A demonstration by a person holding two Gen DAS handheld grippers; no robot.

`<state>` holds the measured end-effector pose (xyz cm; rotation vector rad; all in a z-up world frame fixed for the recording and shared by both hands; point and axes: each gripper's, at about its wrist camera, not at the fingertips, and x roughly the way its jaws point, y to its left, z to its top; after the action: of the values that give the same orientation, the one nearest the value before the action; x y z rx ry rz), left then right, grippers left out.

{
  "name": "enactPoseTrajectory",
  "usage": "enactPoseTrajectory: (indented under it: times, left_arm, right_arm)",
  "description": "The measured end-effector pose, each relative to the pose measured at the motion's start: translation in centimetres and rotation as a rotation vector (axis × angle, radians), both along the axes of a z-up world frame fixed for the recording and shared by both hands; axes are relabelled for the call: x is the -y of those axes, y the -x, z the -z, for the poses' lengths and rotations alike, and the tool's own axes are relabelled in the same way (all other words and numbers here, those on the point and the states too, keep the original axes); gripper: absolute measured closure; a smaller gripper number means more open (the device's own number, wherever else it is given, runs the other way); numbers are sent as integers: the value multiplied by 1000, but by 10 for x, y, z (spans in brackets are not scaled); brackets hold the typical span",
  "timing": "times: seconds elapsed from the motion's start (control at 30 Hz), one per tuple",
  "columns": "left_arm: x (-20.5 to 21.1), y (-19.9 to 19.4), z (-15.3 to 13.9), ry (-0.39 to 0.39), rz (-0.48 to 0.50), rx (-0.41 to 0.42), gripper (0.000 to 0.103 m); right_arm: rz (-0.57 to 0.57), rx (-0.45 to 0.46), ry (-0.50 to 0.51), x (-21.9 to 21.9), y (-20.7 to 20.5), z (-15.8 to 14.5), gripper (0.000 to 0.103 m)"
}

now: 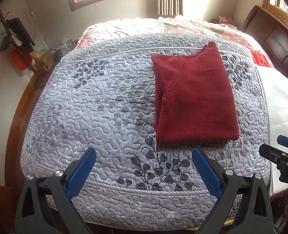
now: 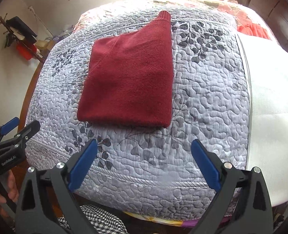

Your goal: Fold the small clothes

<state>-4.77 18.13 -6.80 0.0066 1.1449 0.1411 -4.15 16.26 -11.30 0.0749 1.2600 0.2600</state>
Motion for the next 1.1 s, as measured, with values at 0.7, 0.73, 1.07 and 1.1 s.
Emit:
enactPoseTrajectory:
  times: [0.7,0.73,1.07,1.1]
  left_arm:
    - [-7,8,13,-16,-11,-40,4]
    - [-7,8,14,-17,-12,-41,4]
    - [-9,4,19,-17,-18,-57,4]
    - [-9,4,19,-17,-18,-59,4]
  right_arm:
    - [-5,50,47,-4,4,-8,7]
    - [-3,51,48,-4,3,-8,7]
    - [-8,62,73,-5,-1,-7,7]
    - [-10,60,75,-5,-2,-6,7]
